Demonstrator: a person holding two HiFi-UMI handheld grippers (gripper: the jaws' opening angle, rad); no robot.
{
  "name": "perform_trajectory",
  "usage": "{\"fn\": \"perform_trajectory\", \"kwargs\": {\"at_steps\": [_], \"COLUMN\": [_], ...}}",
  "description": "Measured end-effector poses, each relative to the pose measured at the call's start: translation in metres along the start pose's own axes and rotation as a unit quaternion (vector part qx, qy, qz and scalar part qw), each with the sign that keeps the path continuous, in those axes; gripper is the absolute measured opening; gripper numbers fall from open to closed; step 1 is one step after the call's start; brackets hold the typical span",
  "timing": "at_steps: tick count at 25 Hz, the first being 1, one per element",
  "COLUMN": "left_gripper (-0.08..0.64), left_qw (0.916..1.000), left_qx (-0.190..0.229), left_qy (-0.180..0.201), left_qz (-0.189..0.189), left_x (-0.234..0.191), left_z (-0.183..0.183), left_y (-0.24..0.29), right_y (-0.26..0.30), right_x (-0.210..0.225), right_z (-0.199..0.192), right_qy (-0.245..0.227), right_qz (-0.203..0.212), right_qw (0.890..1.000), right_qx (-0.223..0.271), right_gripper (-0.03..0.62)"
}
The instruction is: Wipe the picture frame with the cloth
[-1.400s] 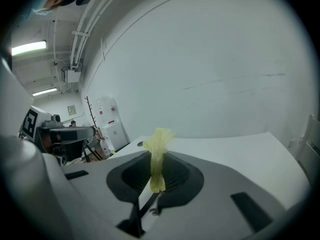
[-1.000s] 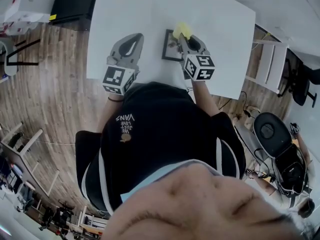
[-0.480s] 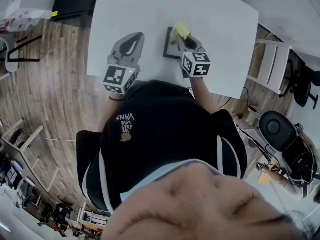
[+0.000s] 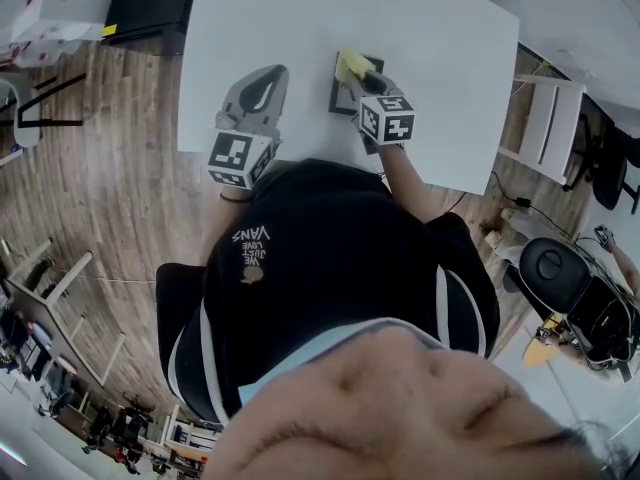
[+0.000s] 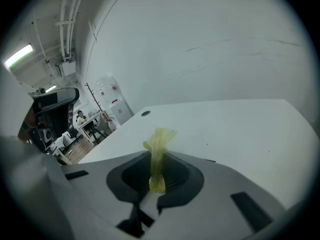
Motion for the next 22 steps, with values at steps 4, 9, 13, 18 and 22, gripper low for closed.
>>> {"fn": "perform_trajectory", "kwargs": {"at_steps": [4,9,13,18,22], "left_gripper": [0.018,0.018,0.018,0.018,0.018], "left_qw": [1.0000,1.0000,0.9999,1.0000,1.0000], "left_qx": [-0.001,-0.002,-0.005,-0.003,-0.003], "left_qy": [-0.002,-0.005,-0.008,-0.008,-0.008], "left_qz": [0.002,0.005,0.006,0.004,0.002], "left_x": [0.000,-0.003,-0.004,-0.002,0.000], "left_z": [-0.001,-0.001,-0.004,-0.002,-0.004], "left_y": [-0.002,-0.004,-0.006,-0.003,-0.001], "right_y": [0.009,0.019,0.026,0.031,0.033], "right_x": [-0.002,-0.004,-0.004,0.002,0.009], "right_z": [-0.003,-0.006,-0.009,-0.011,-0.017], "right_qy": [-0.006,-0.002,0.001,-0.003,-0.011], "right_qz": [0.004,0.014,0.014,0.003,-0.010], "right_qw": [1.000,0.999,0.998,0.997,0.996], "right_qx": [-0.015,-0.039,-0.059,-0.076,-0.092], "right_gripper": [0.046,0.046,0.046,0.046,0.046]}}
Point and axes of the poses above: the fingertips, and each gripper's own axes: y forward along the fingers, x to its right, z out of its top, the point moved 6 cm from there along -y, backward along the fingers, and after that the axes turned 4 degrees about -z, right-handed, at the moved point
